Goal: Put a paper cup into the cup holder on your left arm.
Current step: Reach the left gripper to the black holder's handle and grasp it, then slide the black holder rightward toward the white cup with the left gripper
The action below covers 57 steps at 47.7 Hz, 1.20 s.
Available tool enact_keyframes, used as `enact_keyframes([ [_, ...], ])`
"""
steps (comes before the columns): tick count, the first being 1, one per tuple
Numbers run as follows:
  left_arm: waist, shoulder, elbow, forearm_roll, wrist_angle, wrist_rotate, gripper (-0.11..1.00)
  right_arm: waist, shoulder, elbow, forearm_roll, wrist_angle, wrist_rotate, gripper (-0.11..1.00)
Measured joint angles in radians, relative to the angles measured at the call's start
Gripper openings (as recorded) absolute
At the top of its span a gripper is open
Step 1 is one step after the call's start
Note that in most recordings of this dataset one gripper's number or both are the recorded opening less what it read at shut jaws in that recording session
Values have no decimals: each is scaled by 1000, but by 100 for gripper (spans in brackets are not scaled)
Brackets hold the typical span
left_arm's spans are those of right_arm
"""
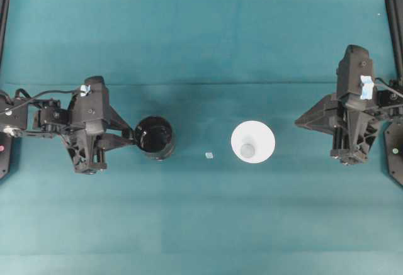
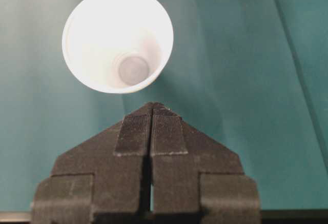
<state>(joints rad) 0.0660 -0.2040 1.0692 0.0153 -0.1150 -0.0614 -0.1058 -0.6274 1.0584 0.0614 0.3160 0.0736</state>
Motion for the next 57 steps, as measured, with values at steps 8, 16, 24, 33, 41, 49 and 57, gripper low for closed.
enact_keyframes([
  [8, 0, 0, -2, 2, -3, 2, 32, 0, -2, -2, 0, 0, 0, -4],
  [16, -2, 2, -15, 0, -20, 3, 32, 0, -2, -3, 0, 0, 0, -4],
  [24, -2, 2, -31, 2, -25, 8, 32, 0, -2, -3, 0, 0, 0, -4],
  [33, -2, 2, -64, 2, -25, 32, 32, 0, -2, -2, 0, 9, 0, -4],
  [41, -2, 9, -109, 2, -25, 61, 32, 0, -2, -2, 0, 12, 0, -4],
  [49, -2, 34, -152, 2, -25, 87, 32, -2, -2, -3, 0, 12, 0, -4],
  [57, -3, 64, -196, 2, -26, 106, 32, 0, -2, -3, 0, 12, 0, -4],
])
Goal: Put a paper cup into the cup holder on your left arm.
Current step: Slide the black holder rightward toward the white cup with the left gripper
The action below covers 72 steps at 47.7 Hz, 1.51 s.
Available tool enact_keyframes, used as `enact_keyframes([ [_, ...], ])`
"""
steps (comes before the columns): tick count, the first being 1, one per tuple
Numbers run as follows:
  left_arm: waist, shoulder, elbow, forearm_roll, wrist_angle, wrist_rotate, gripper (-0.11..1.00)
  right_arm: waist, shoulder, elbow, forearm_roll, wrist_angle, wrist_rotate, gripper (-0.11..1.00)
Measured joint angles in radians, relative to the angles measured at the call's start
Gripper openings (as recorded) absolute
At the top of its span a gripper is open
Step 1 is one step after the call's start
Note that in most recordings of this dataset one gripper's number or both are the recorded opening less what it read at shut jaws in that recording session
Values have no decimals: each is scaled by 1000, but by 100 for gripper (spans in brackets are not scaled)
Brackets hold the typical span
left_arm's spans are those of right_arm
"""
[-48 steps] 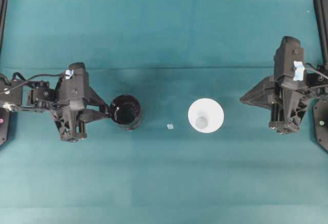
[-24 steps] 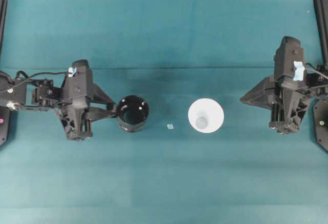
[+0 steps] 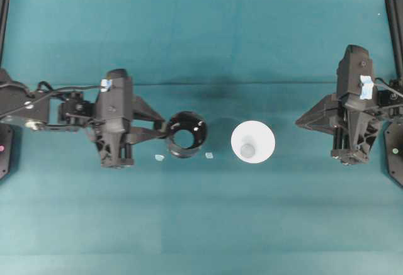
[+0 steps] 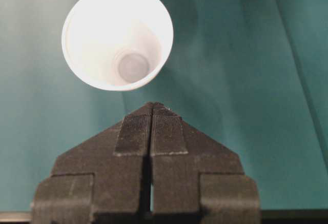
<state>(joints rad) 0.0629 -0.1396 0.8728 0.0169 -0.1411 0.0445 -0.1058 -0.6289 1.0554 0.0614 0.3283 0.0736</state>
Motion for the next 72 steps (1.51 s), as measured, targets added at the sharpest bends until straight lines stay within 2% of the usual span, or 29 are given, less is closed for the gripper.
enact_keyframes([
  [32, 6, 173, -87, 0, -95, -5, 32, -2, 0, 2, 2, 8, 0, -4],
  [72, 2, 212, -92, -2, -126, -9, 32, -2, -3, 2, 0, 20, 0, -4],
])
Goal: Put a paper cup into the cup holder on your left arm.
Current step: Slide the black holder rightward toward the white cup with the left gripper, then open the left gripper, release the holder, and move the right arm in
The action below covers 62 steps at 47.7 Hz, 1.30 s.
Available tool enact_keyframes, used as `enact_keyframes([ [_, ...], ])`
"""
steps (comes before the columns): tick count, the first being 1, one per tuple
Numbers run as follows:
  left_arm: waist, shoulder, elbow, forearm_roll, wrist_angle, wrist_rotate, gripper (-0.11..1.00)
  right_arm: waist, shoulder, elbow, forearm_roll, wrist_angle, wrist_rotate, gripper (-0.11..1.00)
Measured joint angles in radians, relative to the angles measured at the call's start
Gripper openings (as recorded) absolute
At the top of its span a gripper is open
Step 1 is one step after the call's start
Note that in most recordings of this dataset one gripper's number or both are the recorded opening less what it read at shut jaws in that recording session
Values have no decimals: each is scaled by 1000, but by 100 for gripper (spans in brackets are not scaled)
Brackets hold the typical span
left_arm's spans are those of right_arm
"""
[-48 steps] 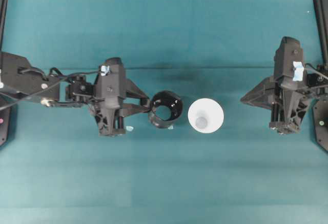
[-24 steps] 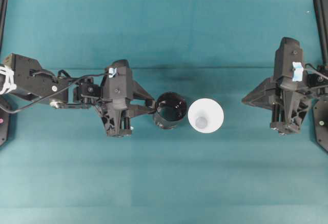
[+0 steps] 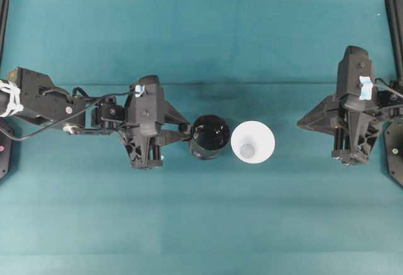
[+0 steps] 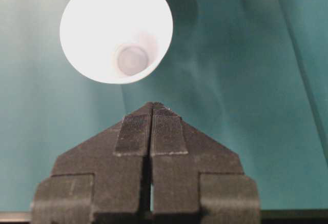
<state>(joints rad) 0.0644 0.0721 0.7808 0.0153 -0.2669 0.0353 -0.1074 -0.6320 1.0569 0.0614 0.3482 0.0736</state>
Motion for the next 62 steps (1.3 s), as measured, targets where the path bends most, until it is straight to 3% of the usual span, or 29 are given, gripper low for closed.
enact_keyframes([
  [58, -12, 15, -12, 2, 75, 5, 32, -2, 0, -2, 0, 0, 0, -4],
  [62, -12, 15, -12, 2, 78, 0, 48, -2, 2, 0, 0, 8, -2, -4],
])
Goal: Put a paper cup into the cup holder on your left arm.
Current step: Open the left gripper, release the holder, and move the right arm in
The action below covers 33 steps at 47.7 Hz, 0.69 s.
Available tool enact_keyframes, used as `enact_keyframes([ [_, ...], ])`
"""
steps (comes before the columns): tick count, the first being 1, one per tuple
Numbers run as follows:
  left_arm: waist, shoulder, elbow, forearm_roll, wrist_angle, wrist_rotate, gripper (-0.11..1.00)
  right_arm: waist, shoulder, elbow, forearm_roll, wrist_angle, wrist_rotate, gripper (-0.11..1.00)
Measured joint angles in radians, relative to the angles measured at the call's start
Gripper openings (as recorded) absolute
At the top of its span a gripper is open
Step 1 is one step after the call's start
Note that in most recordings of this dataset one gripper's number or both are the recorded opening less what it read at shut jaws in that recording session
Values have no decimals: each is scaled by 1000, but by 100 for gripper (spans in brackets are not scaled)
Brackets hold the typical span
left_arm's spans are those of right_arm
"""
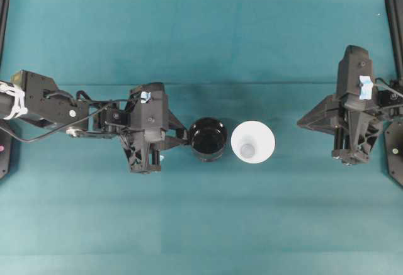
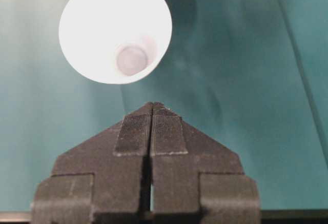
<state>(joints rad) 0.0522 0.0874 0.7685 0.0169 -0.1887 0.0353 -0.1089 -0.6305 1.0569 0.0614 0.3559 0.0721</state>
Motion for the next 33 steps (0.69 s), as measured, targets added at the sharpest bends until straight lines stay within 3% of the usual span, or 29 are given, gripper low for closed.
enact_keyframes([
  [5, 2, -2, 0, 0, 2, 2, 75, 0, 8, 0, -2, 43, 2, -4],
  [8, 0, 0, 0, 0, 3, 2, 82, 2, 12, -2, -2, 66, 2, -3],
  [20, 2, -2, 0, 0, 2, 2, 81, 0, 20, -9, 0, 72, 3, 8],
  [25, 0, -5, 0, 0, 3, 3, 82, 0, 29, -17, 0, 71, 8, 26],
  [33, 2, -26, 9, 0, 12, 3, 89, -2, 81, -64, -2, 72, 11, 75],
])
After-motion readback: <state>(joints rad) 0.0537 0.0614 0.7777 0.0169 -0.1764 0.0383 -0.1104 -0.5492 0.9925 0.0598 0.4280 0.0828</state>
